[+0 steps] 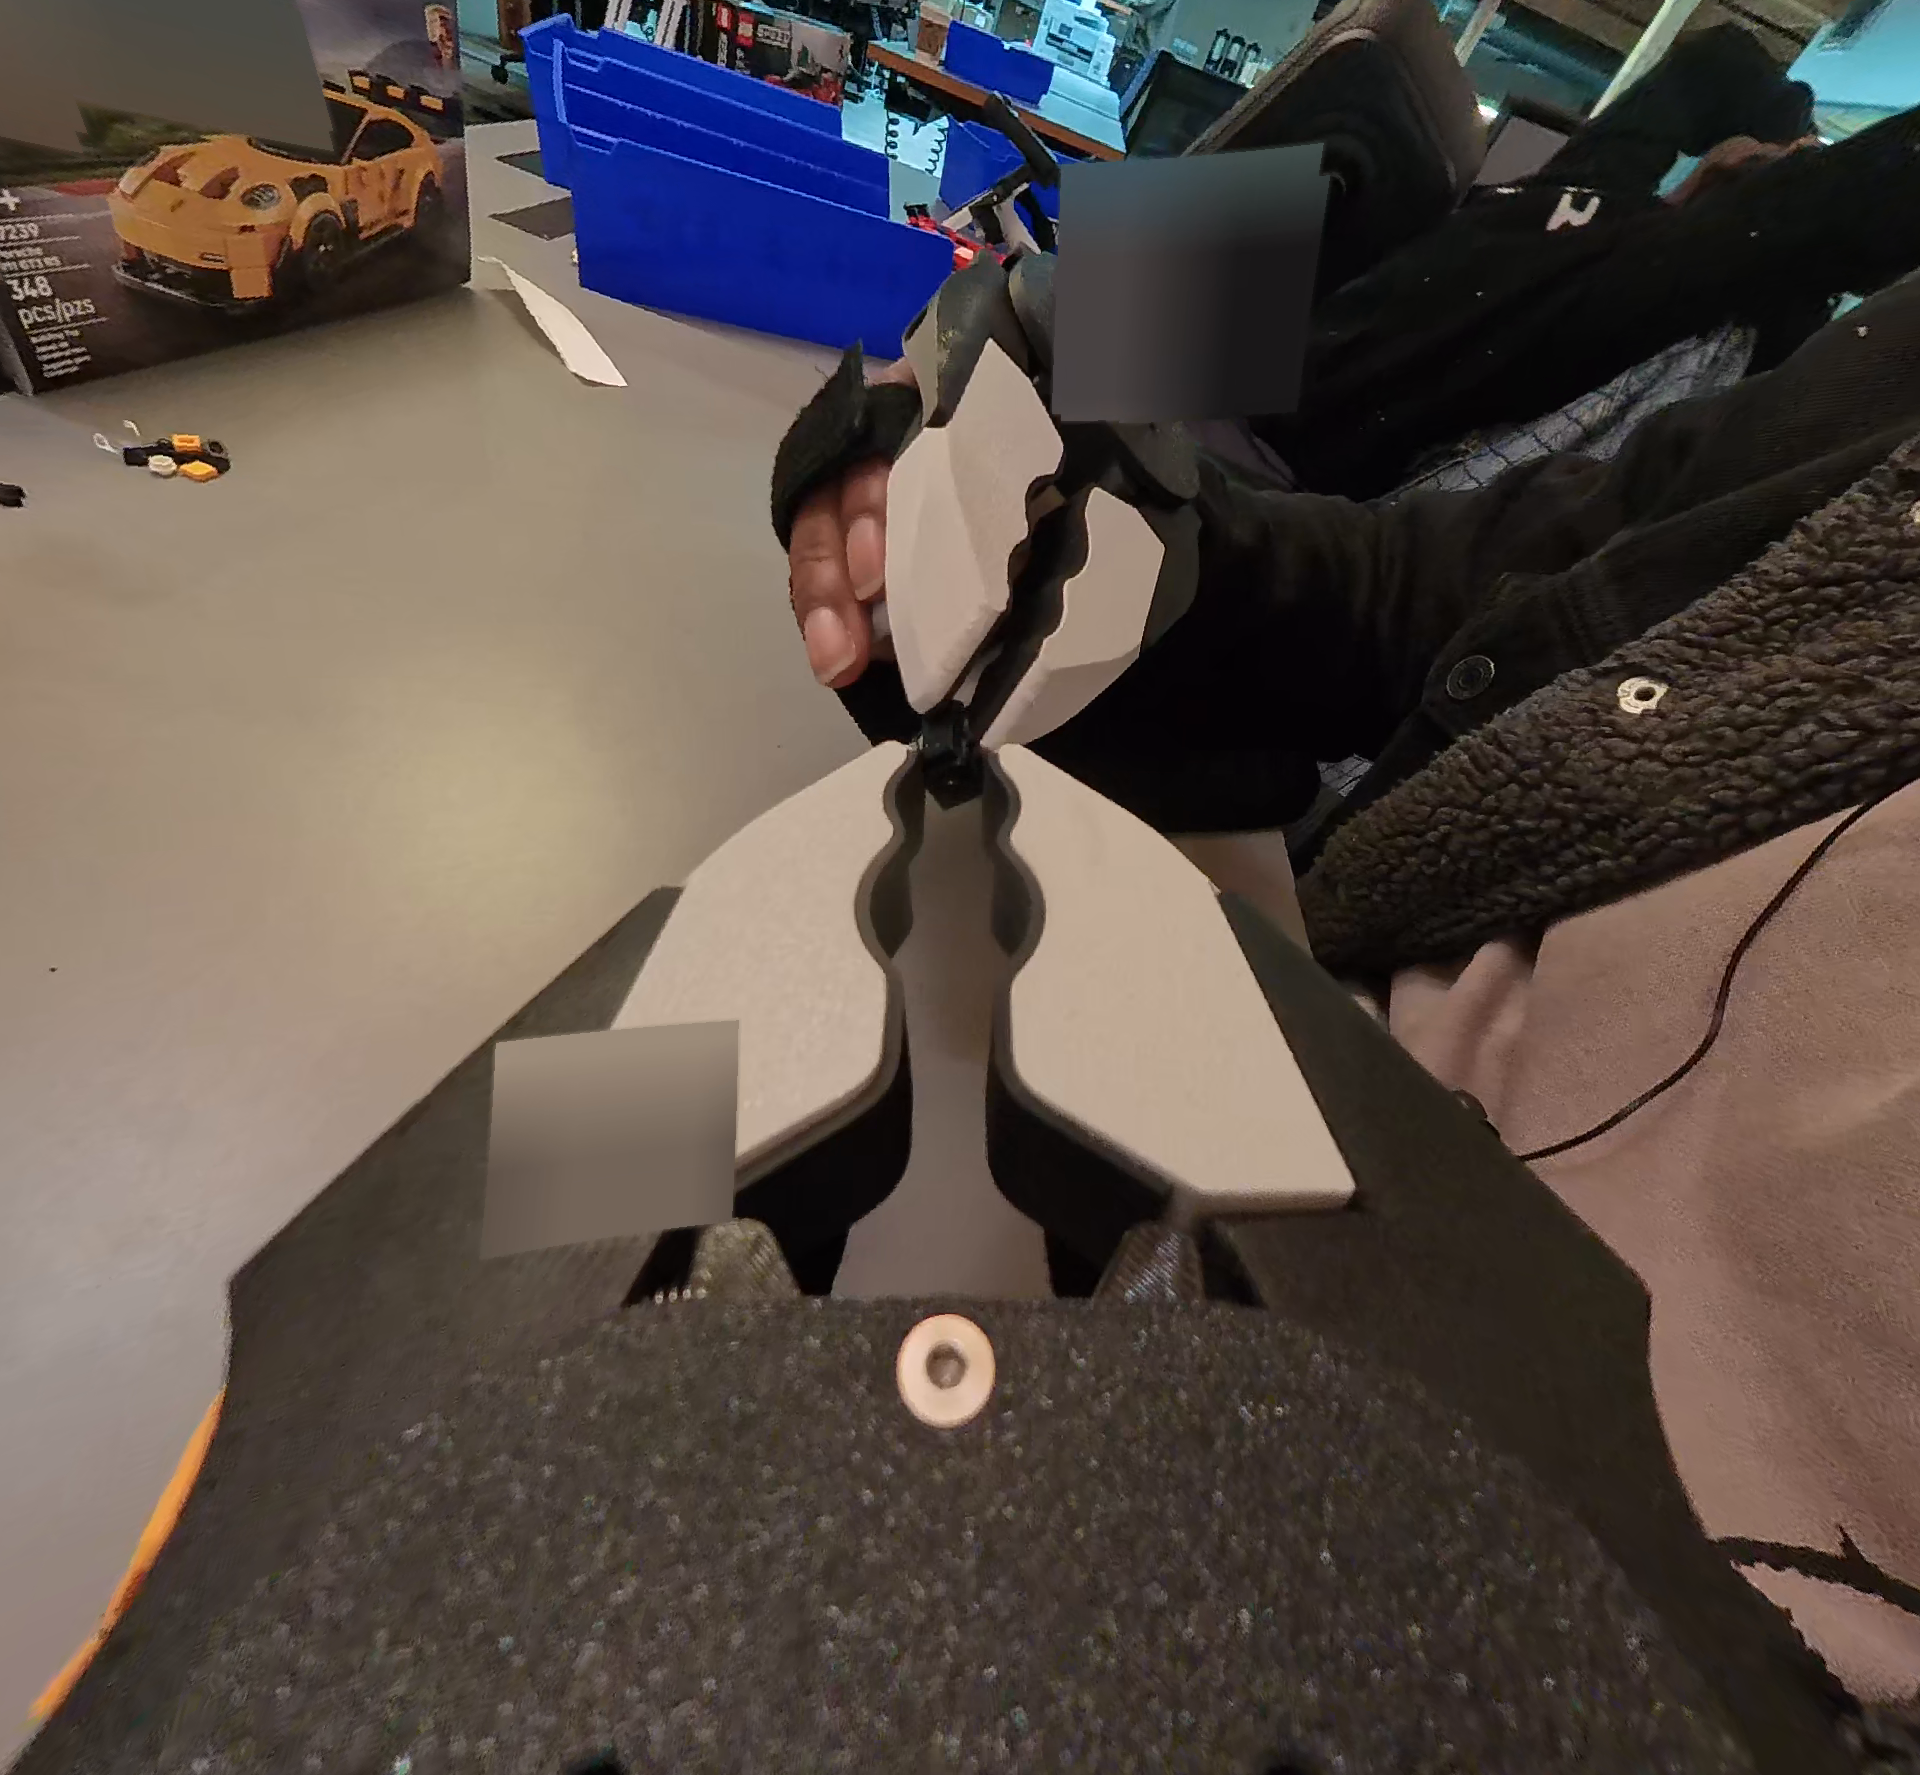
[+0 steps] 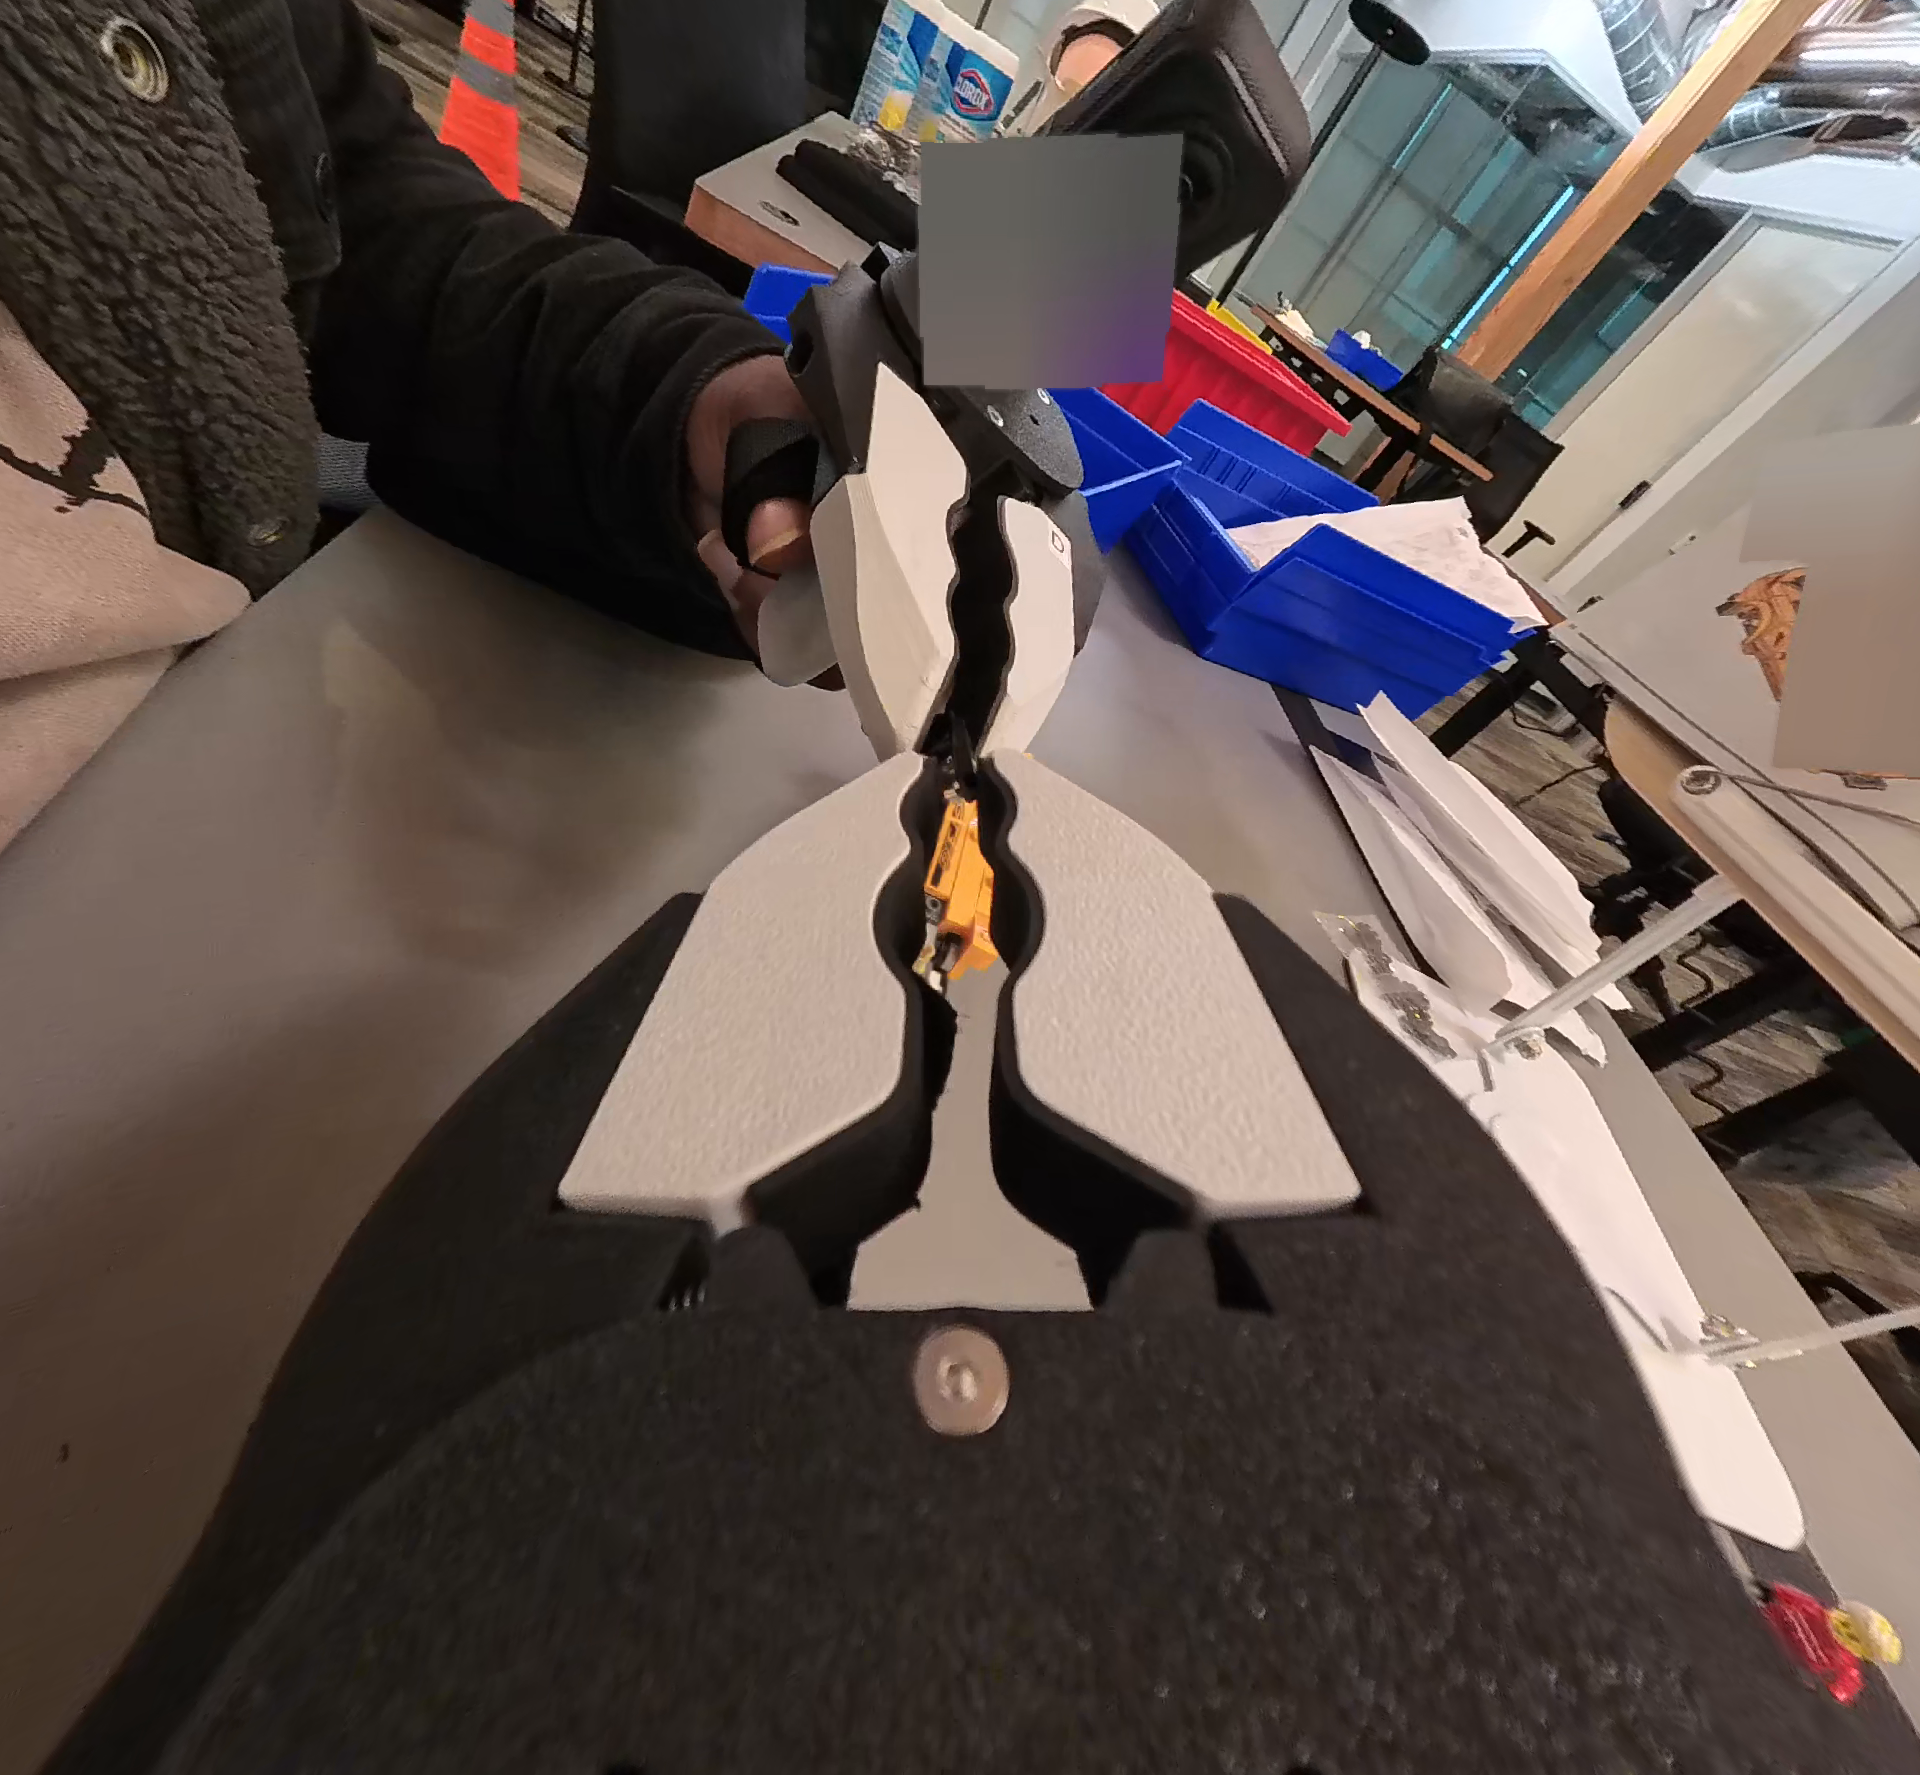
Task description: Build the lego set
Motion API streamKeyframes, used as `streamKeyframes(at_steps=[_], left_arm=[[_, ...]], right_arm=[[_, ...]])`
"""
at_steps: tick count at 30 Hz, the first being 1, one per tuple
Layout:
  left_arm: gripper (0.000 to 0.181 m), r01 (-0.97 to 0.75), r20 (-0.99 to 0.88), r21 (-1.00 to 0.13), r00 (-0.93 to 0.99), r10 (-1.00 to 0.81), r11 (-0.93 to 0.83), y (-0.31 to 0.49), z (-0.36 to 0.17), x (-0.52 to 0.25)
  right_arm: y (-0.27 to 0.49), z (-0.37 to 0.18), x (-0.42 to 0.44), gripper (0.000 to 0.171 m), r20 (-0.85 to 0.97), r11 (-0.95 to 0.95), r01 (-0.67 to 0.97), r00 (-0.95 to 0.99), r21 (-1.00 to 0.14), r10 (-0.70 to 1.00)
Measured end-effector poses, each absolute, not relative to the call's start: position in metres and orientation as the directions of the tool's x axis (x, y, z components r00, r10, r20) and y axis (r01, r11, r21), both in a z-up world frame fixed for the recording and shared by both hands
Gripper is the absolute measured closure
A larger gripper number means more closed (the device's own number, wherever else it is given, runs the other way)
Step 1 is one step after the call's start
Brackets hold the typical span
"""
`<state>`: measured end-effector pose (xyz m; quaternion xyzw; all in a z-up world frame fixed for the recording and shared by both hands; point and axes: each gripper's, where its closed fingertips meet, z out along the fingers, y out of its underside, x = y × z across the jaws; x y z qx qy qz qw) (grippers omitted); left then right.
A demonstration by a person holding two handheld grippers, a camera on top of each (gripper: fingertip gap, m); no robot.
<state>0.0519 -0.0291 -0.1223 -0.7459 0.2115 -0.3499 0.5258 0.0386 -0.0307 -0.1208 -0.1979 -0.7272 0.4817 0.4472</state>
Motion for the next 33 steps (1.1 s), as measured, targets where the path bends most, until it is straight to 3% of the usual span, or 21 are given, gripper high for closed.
streamKeyframes(at_steps=[11,33], left_arm=[[0.17,0.116,0.362,-0.917,0.639,-0.679,-0.381,-0.031,-0.118,0.044],[0.17,0.045,0.502,-0.834,0.474,-0.723,-0.549,-0.051,-0.139,0.065]], right_arm=[[-0.03,-0.124,0.04,0.165,0.472,0.478,-0.136,-0.527,-0.868,0.707],[-0.049,-0.139,0.051,0.165,0.478,0.538,-0.114,-0.636,-0.835,0.606]])
